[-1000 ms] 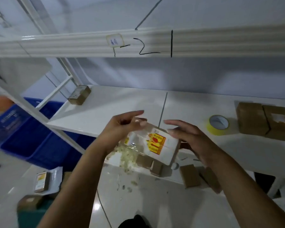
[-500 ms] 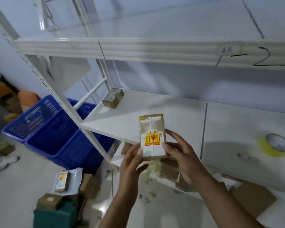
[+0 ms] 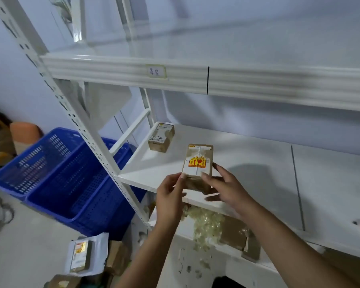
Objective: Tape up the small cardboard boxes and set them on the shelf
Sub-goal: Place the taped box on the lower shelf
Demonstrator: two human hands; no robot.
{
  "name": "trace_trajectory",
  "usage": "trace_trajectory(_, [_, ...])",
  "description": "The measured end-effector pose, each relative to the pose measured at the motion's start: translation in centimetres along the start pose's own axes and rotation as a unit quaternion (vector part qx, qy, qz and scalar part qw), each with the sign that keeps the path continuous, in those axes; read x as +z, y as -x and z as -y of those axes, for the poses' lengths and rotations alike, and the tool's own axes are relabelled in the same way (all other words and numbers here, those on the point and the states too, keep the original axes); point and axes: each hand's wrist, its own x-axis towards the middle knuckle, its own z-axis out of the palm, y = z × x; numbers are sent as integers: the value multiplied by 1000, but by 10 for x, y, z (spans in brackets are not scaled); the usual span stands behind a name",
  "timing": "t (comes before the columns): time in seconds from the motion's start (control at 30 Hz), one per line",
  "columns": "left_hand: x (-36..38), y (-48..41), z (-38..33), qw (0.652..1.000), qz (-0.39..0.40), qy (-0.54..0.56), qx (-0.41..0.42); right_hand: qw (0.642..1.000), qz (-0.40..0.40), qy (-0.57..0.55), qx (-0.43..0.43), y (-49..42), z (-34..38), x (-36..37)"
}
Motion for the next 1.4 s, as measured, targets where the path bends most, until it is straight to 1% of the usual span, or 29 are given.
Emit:
trace_trajectory(0.07, [4,-35,-1,1000,-10,1,0,1000,-14,24,13,-34,8,7])
trace_trajectory(0.13, [7,-73,-1,999,-15,14,-29,998,-22,49,21,-69,14,14])
trace_trajectory(0.2, [10,-110,0,994,-25,47,-96,997,-30,64,32,-103,17,22])
trace_trajectory(0.3, [14,-159,5,964,-54,130,-226,996,-35,65,44,-148,17,32])
trace_trajectory(0.4, [18,-194,16,939,-82,176,-283,996,-44,57,55,-183,12,37])
trace_trajectory(0.5, [17,-214,21,930,-84,205,-292,994,-60,41,79,-209,3,43])
trace_trajectory(0.6, [12,-233,29,931,-71,211,-290,991,-73,42,100,-233,-7,52])
trace_trajectory(0.67, [7,-246,35,936,-67,200,-283,986,-91,88,109,-247,-10,58])
trace_trajectory(0.73, [3,-256,43,944,-70,165,-278,977,-111,141,119,-257,-11,63])
trace_trajectory(0.83, [-2,-266,50,948,-58,151,-275,974,-128,135,126,-262,-12,73])
trace_trajectory(0.97, [-7,-275,52,948,-55,146,-278,969,-156,154,115,-260,-17,86])
trace_trajectory(1.13, [-9,-286,56,947,-62,115,-292,968,-184,136,101,-263,-19,98])
trace_trajectory(1.27, [-5,-279,57,951,-67,110,-281,970,-190,105,110,-258,-18,99])
trace_trajectory(1.33, [5,-265,55,954,-42,120,-271,968,-209,87,110,-248,-15,90])
trace_trajectory(1.4, [21,-243,47,963,30,119,-242,967,-229,67,89,-228,-8,73])
